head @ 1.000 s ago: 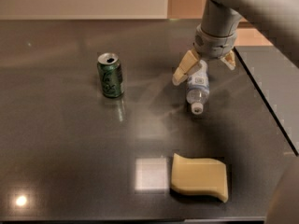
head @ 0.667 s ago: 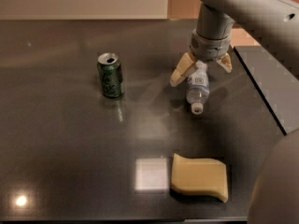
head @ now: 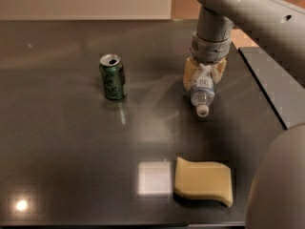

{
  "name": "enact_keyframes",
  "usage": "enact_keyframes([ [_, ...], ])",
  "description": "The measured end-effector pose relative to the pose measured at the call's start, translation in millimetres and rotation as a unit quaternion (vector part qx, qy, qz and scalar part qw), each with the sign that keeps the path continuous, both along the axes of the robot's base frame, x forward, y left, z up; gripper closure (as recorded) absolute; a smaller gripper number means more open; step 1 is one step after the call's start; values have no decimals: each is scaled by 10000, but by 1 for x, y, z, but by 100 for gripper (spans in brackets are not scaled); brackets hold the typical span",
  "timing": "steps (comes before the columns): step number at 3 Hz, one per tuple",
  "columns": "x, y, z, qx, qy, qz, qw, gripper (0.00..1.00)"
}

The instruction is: Move blue plastic bottle near sponge

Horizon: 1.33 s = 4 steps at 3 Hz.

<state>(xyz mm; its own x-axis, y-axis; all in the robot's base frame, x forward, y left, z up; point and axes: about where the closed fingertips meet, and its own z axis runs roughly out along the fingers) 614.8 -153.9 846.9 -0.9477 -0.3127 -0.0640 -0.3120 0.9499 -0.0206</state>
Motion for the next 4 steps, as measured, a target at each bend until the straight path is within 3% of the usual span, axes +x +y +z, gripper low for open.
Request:
enact_keyframes([
  [2, -16, 5, 17, 80, -145, 277, 9995, 87],
  [3, -39, 9, 30, 240, -191, 565, 9979, 100],
  [4, -65, 22, 41, 392, -147, 905, 9950, 100],
])
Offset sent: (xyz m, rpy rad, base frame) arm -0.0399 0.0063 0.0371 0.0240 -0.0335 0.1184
